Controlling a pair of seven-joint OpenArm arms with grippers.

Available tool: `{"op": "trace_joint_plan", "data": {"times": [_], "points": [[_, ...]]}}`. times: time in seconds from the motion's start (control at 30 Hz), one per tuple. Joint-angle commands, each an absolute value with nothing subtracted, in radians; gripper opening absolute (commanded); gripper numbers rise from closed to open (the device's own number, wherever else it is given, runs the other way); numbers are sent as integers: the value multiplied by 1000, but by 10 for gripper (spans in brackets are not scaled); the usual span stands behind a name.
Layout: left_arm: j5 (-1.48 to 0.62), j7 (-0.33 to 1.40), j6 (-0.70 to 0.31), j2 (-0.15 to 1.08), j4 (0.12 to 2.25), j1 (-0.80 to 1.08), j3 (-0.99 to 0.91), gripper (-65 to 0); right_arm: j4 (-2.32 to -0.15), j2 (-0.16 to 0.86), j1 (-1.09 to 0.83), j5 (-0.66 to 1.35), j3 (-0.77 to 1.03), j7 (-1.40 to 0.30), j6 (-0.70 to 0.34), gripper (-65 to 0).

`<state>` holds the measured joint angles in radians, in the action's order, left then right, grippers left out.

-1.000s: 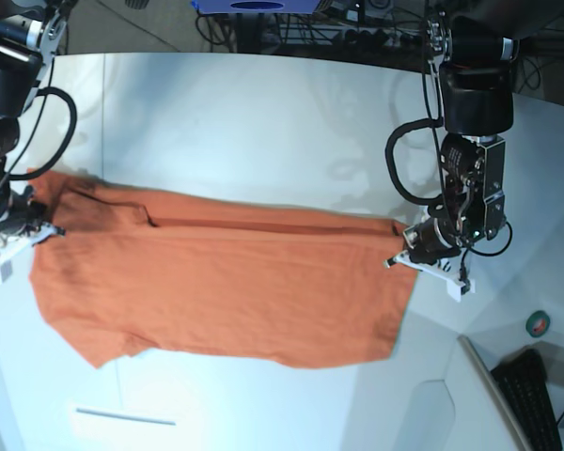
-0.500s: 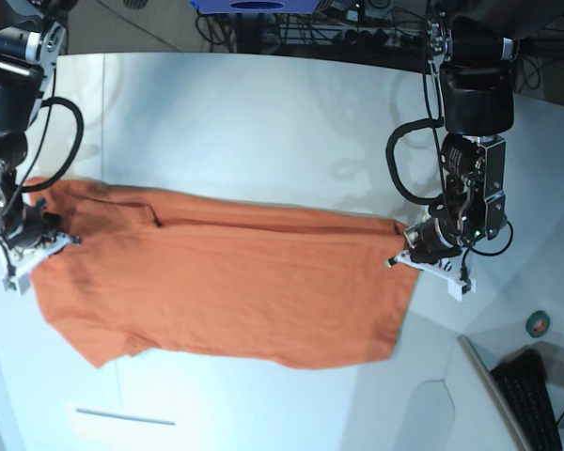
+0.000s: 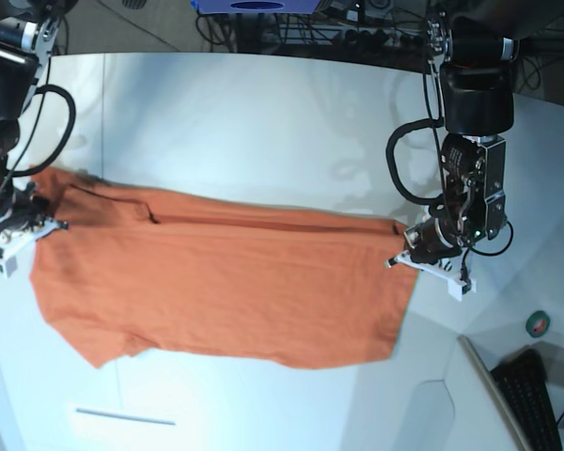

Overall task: Layout the t-shirt on the table in an organized manner, then fold the t-shirt properly
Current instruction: 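Hold the shirt edge with both grippers and smooth it flat, then release and regrasp the shirt edge with the left gripper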

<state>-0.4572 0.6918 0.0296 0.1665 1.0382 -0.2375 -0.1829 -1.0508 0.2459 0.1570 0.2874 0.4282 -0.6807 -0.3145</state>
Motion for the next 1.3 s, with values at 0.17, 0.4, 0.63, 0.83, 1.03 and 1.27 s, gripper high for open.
{"op": "trace_joint_plan", "data": {"times": [0.17,0.4,0.63,0.83,1.03,1.27], "points": [[-466,671,31,173,1056,-260,-186,-650,-1070,265,179,294,429,-664,-315,-650],[-466,671,31,173,1061,-260,-186,-650,-1070,262,180,295,429,-664,-315,-650],[-467,671,31,173,1063,-260,-231,-329,-1070,260,180,300,433,-664,-315,-320],[-467,674,31,165,1109,-269,-374,-150,-1159,257,174,302,435,-662,-321,-275],[-464,674,30,171,1340,-128,-423,-146,-1383,216,84,302,435,-664,-321,-275],[-456,671,25,223,1518,13,-185,-415,-1527,139,-8,302,435,-664,-321,-348]]}}
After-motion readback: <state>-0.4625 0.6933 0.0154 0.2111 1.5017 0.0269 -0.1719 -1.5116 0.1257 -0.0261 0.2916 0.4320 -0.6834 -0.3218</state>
